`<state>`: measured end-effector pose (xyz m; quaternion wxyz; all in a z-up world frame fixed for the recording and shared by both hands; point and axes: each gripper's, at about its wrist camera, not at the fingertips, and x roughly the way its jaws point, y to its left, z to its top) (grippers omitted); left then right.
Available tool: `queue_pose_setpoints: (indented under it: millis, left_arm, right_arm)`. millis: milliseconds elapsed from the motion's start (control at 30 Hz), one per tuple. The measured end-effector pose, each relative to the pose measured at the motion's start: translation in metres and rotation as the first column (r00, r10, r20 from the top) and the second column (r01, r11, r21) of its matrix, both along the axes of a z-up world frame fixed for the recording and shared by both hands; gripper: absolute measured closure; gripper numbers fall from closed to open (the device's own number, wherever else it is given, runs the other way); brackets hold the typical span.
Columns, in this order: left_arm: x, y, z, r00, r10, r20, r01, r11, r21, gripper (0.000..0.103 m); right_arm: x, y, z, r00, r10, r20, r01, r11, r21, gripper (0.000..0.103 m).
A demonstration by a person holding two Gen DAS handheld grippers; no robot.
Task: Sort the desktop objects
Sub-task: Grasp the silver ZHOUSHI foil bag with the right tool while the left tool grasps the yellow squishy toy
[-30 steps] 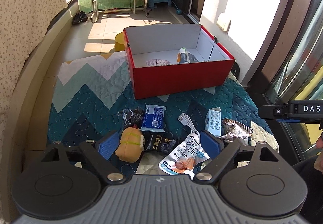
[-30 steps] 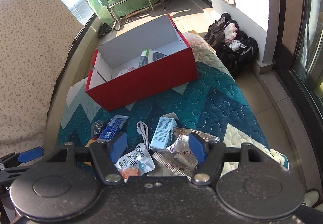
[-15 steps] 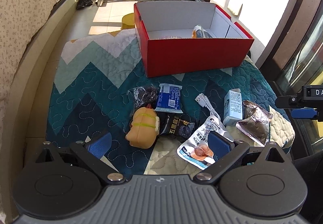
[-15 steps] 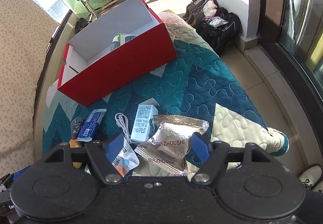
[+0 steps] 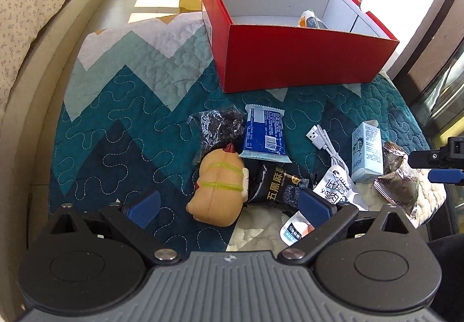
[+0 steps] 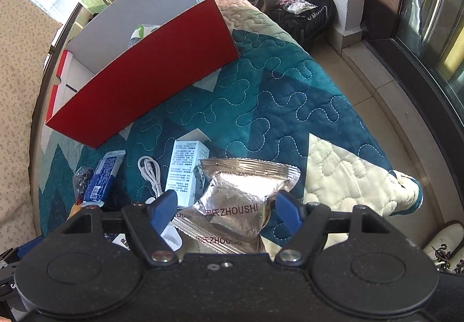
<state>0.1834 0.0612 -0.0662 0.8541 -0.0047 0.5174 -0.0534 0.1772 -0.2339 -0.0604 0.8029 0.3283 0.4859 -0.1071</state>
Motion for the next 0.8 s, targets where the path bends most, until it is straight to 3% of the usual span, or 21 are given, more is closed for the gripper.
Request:
queue_pose_setpoints:
  millis: [367, 800]
  left_arm:
    - [0.017, 0.002, -0.022, 1.0, -0.021, -0.017, 0.021, 1.0, -0.004, 0.001]
    - [0.023, 0.008, -0.039, 0.999, -0.022, -0.025, 0.021, 0.999, -0.031, 0.004]
  right_arm:
    - [0.012, 0.001, -0.028, 0.998, -0.016, -0.06, 0.018, 0.999, 0.03, 0.028]
    - [0.02, 0.003, -0.039, 0.996, -0.023, -0.088, 0.026, 0.999, 0.03, 0.026]
